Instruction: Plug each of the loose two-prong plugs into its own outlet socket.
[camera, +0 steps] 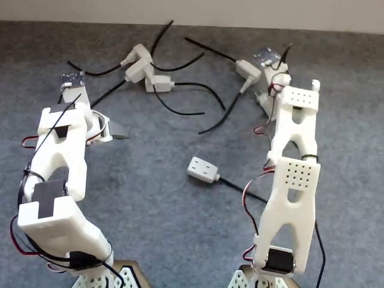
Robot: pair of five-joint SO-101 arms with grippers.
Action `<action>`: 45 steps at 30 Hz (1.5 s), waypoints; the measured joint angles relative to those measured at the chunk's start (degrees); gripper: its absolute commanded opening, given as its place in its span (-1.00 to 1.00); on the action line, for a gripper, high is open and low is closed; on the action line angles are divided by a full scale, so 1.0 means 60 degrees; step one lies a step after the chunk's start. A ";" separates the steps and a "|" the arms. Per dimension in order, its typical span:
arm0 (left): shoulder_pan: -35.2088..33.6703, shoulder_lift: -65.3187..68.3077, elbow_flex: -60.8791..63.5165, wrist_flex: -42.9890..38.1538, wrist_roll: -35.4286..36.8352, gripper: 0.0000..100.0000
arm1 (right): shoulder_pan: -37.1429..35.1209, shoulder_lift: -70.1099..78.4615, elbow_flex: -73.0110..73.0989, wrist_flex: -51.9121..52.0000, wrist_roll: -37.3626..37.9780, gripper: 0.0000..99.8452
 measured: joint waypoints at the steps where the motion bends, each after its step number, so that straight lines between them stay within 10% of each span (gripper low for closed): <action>1: 0.0000 0.0000 0.0000 0.0000 0.0000 -0.21 | 0.0103 0.0015 -0.0249 0.0571 0.0000 -0.97; 7: 0.0000 0.0000 0.0000 0.0000 0.0000 -0.21 | 0.0835 0.0220 -0.2462 0.3179 0.0015 -0.97; 45: 0.0308 0.0000 0.0176 -0.0044 0.0000 -0.21 | 0.7927 -0.1114 -0.4938 0.3253 -0.2066 -0.96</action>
